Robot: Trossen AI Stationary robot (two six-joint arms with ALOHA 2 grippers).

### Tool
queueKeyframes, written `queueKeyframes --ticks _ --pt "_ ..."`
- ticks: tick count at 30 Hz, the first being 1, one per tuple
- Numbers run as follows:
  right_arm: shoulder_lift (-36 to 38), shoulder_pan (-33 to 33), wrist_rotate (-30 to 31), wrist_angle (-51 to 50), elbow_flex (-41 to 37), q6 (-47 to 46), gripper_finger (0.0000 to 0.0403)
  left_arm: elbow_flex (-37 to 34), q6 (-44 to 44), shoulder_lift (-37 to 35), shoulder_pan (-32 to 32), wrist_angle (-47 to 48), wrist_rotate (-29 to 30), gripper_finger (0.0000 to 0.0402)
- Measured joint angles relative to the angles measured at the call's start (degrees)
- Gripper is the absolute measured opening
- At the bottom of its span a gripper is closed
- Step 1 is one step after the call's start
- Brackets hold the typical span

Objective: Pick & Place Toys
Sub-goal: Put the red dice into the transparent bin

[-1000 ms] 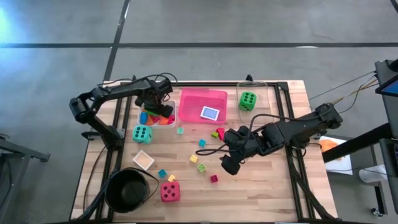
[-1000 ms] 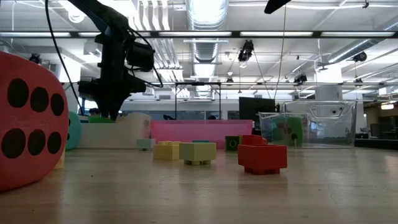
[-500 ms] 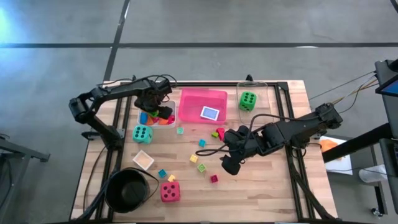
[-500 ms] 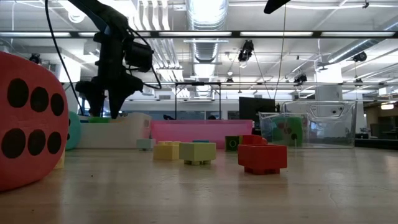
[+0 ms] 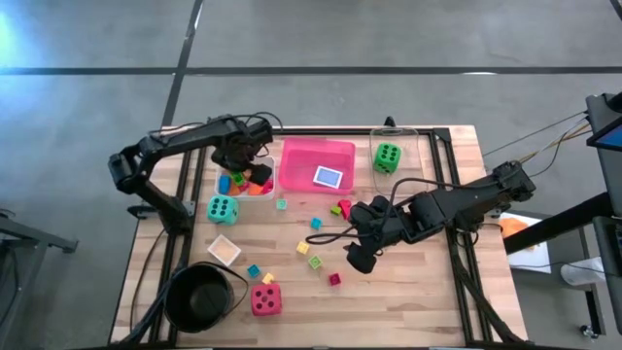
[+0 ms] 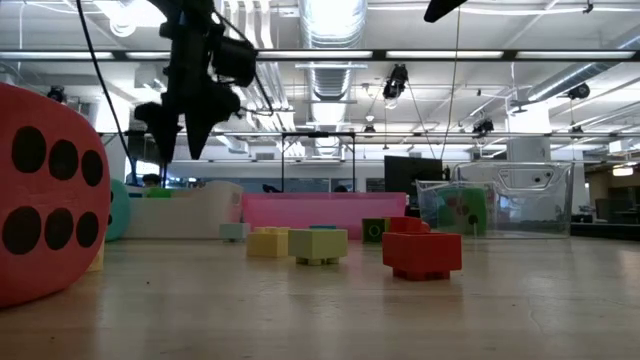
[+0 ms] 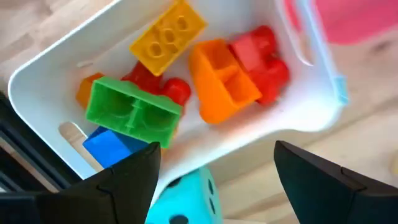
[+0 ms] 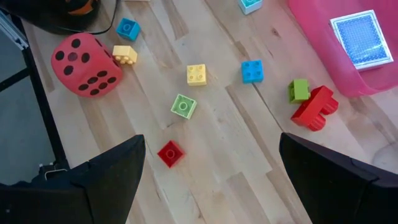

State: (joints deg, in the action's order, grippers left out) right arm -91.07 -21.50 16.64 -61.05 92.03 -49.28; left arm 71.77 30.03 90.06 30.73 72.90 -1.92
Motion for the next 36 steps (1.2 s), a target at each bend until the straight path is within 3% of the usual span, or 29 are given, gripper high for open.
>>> queueKeyframes --ticks 4,8,15,23,36 --pt "0.0 0.0 0.0 -0.03 0.0 0.03 0.0362 3.12 0.2 -0.01 -6.13 3.82 -1.08 0.0317" --pt "0.02 0.0 -0.06 -0.1 0.0 0.43 0.0362 3.88 -1.33 -0.24 -15.53 3.94 -6.65 0.0317" --pt "0.04 -0.02 -0.41 -1.92 0.0 1.27 0.0362 3.88 0.13 -0.37 -34.66 -4.97 -16.34 0.0317" --pt "1.31 -0.68 -0.15 -4.73 -0.02 -0.37 0.0362 3.88 7.69 -0.37 -50.31 -17.68 -12.08 0.0317" --pt "2.98 -7.96 0.15 -14.6 -0.05 -11.37 0.0362 3.86 12.04 0.54 -61.75 -21.98 -5.13 0.0317"
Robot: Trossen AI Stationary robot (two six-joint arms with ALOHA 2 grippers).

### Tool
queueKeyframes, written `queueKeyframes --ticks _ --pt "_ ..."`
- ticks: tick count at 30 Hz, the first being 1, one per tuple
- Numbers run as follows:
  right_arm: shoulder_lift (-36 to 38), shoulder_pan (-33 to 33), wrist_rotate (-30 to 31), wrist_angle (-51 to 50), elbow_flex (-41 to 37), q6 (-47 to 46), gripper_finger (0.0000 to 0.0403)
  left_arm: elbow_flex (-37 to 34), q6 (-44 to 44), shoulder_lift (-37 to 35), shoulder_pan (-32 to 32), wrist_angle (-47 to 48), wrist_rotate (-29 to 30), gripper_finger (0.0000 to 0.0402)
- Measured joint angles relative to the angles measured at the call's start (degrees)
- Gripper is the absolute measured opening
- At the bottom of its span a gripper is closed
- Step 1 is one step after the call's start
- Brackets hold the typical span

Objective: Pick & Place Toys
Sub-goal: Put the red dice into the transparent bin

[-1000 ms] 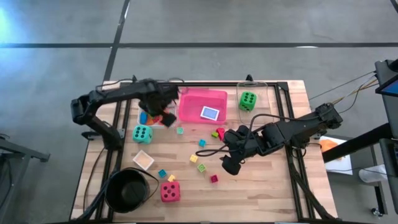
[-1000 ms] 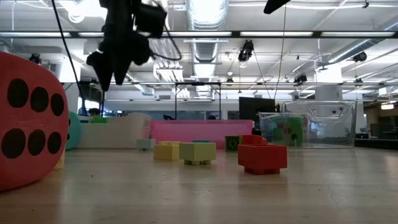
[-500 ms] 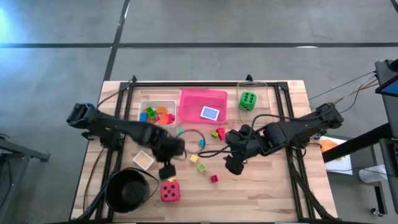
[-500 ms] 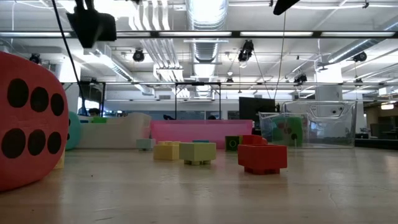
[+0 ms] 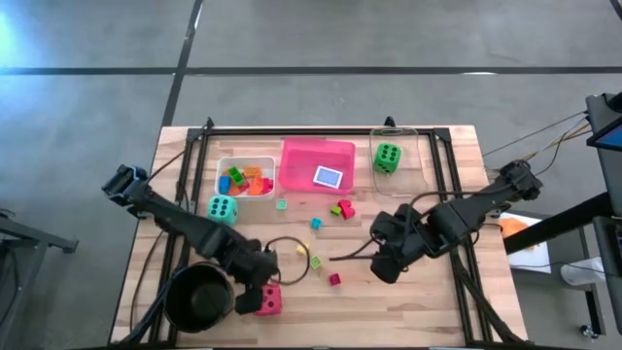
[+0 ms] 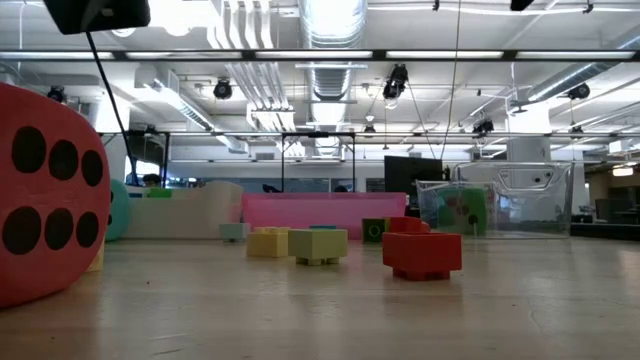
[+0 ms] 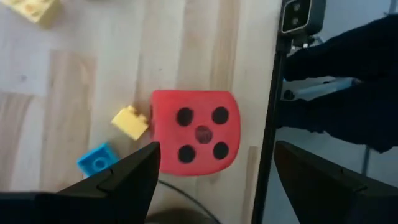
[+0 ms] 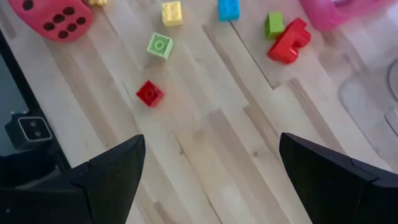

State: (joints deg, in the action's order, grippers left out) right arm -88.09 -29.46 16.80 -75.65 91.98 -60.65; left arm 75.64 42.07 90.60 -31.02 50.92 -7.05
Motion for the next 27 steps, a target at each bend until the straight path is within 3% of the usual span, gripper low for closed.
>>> queueKeyframes --ticks 7,21,27 --pt "1.47 -2.85 1.29 -0.55 -0.15 -1.05 0.0362 0.0 -0.01 4.0 -4.64 -2.1 4.36 0.0317" --pt "1.46 -4.56 1.64 -0.84 -0.17 4.98 0.0362 -0.08 0.59 7.33 -1.67 -3.17 4.07 0.0317" --pt "1.67 -6.72 5.14 -0.88 -0.2 4.39 0.0362 -2.53 0.36 7.33 0.15 -4.31 -1.31 0.0317"
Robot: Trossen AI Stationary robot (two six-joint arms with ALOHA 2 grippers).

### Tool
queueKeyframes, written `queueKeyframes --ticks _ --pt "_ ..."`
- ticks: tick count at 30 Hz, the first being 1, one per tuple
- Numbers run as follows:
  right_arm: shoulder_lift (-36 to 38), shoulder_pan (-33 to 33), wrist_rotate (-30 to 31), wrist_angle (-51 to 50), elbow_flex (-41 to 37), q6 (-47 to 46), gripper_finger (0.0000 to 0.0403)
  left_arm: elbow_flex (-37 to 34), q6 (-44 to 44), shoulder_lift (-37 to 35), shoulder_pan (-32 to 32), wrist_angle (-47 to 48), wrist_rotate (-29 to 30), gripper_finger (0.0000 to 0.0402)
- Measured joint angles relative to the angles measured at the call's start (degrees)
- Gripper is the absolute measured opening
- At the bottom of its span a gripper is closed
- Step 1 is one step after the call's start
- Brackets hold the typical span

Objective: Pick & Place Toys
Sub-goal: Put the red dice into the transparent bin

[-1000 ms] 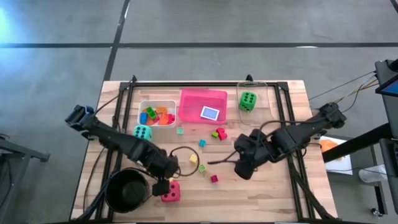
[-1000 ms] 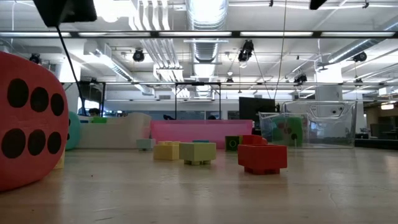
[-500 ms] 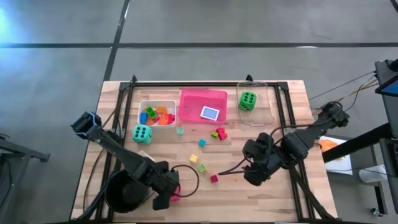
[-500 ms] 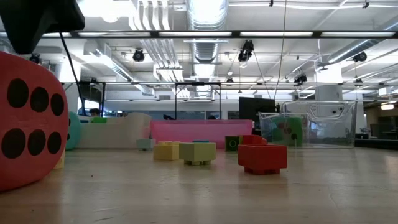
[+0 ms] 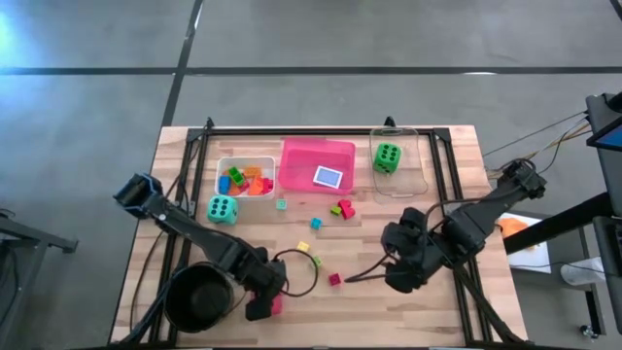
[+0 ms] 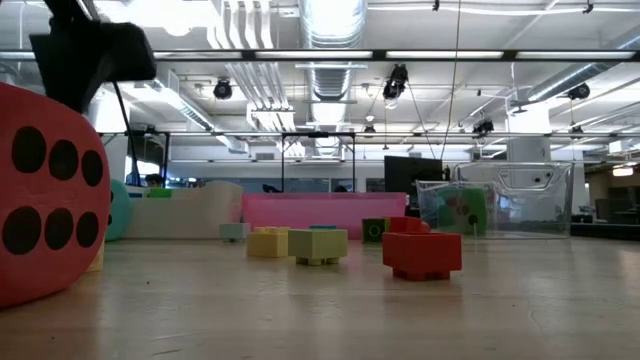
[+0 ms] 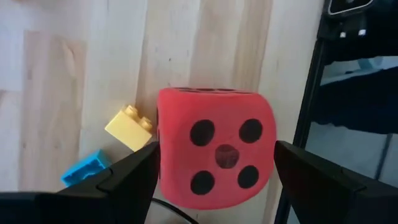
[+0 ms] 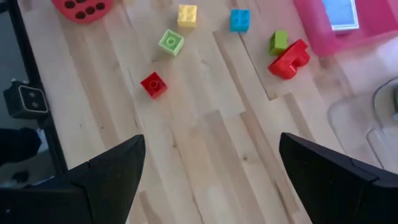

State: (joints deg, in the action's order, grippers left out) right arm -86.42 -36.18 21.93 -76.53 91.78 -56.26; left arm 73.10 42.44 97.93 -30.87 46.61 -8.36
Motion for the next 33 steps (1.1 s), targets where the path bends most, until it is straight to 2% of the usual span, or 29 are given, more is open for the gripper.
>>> queueKeyframes --ticks 10,16,24,28,33 --pt "3.21 -5.48 3.95 0.02 -0.02 -5.33 0.0362 -6.39 -0.17 -0.16 0.28 -4.7 -1.36 0.0317" --pt "3.66 -6.46 4.13 -0.01 -0.19 -6.7 0.0362 -10.76 0.24 -0.32 0.61 -14.19 -6.66 0.0317" --pt "3.42 -6.46 4.2 -0.02 -0.19 -6.73 0.0362 -15.03 3.47 -0.61 0.91 -18.26 -10.14 0.0312" --pt "3.42 -6.46 4.2 -0.02 -0.19 -6.7 0.0362 -15.1 3.11 -0.56 1.06 -19.09 -9.89 0.0274" --pt "3.42 -6.46 4.94 -0.04 -0.2 -6.61 0.0362 -15.1 3.97 -0.38 1.45 -21.26 -9.73 0.0169"
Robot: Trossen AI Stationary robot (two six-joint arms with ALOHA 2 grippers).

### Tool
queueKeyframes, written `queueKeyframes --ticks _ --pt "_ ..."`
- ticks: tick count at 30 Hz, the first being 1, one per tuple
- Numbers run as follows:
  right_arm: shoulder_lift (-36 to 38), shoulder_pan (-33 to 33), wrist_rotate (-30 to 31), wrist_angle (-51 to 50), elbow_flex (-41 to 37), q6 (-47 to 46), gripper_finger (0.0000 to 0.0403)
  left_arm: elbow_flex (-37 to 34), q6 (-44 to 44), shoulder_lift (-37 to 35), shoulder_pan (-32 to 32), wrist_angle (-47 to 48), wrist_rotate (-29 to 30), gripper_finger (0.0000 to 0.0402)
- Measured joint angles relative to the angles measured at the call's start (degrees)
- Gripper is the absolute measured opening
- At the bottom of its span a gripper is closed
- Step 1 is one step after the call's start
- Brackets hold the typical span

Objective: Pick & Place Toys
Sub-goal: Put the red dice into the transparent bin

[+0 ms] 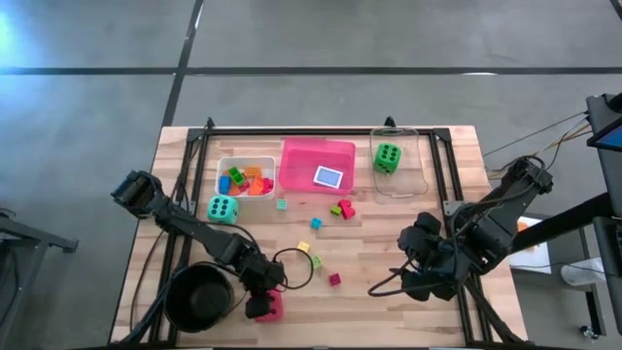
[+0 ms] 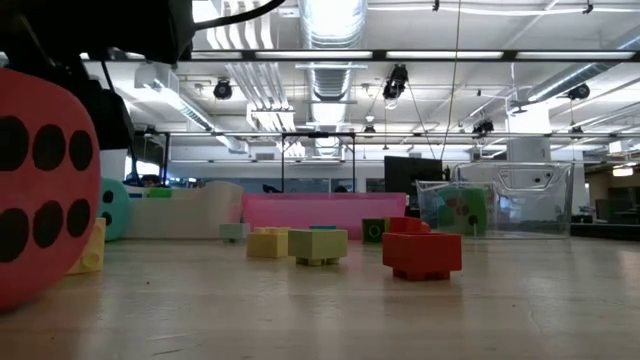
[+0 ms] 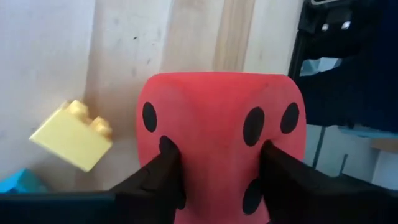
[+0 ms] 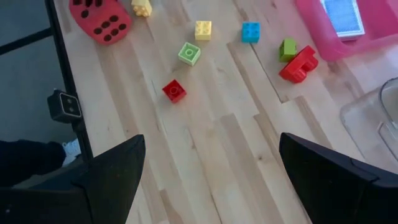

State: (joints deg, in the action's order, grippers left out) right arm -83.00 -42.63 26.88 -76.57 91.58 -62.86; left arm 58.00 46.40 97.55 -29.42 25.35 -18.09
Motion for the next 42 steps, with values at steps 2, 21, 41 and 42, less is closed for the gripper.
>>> queueKeyframes --ticks 2,21,41,42 --pt "0.0 0.0 0.31 -0.03 0.0 -0.06 0.0362 0.0 1.21 0.11 0.28 -1.23 -0.4 0.0163" --pt "0.04 -0.37 6.9 -0.4 0.01 6.0 0.0362 0.0 4.86 -5.23 2.62 -7.08 5.5 0.0142" --pt "0.13 1.16 17.78 12.67 -0.01 31.79 0.0362 0.15 5.01 -17.13 15.18 -30.35 16.5 0.0122" --pt "0.13 1.53 17.87 13.96 -0.01 33.74 0.0362 0.15 4.84 -17.15 15.78 -31.43 16.42 0.0122"
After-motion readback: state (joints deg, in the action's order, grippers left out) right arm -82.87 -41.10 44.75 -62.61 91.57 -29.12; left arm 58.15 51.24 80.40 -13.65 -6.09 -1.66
